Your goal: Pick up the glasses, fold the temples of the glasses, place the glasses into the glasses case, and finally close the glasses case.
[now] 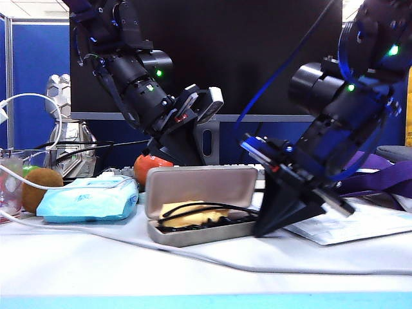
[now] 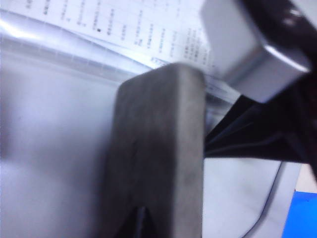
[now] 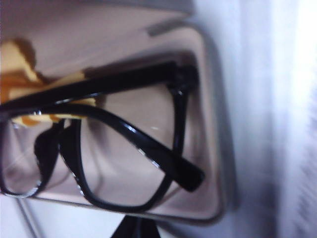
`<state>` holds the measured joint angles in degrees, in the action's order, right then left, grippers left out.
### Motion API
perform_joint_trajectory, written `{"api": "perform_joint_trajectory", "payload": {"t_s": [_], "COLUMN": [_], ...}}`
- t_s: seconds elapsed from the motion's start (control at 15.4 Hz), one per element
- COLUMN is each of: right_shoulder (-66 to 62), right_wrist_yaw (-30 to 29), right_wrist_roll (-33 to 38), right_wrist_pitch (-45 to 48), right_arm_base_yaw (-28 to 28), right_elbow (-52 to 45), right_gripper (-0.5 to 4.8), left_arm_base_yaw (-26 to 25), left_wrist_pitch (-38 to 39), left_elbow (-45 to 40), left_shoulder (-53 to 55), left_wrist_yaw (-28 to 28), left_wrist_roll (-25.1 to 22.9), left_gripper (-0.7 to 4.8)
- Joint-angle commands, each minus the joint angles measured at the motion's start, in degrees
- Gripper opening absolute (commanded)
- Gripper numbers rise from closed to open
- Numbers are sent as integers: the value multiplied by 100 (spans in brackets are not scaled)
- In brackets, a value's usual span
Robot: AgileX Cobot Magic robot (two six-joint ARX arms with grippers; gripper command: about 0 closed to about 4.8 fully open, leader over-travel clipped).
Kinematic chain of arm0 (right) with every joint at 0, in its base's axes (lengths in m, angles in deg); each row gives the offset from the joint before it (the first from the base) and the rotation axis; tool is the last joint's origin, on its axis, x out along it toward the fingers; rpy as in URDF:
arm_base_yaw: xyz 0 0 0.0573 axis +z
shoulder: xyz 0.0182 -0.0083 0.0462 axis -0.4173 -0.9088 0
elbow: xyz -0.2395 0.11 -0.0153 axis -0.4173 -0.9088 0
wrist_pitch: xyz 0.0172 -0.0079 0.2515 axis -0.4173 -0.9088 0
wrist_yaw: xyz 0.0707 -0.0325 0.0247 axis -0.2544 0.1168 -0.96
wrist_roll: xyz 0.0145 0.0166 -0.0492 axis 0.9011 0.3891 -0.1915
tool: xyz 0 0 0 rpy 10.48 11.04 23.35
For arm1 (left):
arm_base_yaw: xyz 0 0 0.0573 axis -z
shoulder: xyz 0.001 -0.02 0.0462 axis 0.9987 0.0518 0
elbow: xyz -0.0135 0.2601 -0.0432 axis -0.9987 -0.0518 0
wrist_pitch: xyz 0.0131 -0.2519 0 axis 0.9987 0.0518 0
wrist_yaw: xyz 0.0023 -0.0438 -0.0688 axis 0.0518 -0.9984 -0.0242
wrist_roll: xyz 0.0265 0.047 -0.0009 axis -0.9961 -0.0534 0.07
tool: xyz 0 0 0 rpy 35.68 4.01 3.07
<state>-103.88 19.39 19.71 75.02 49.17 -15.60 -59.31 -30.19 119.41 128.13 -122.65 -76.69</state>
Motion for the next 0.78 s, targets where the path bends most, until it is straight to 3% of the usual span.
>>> {"api": "perform_joint_trajectory", "payload": {"t_s": [0.07, 0.78], "right_shoulder": [-90, -90], "right_wrist_yaw": [-122, -94], "right_wrist_roll": [308, 439], "right_wrist_pitch": [417, 807], "right_arm_base_yaw": [28, 26], "right_elbow": [-7, -7], "right_gripper": [-1, -1], "left_arm_base_yaw": [17, 195], "left_wrist_pitch": [28, 142], "left_elbow": [13, 0], "left_shoulder": [-28, 7], "left_wrist_yaw": [-199, -50], "left_wrist_roll": [0, -24], "left_gripper": [-5, -5]}}
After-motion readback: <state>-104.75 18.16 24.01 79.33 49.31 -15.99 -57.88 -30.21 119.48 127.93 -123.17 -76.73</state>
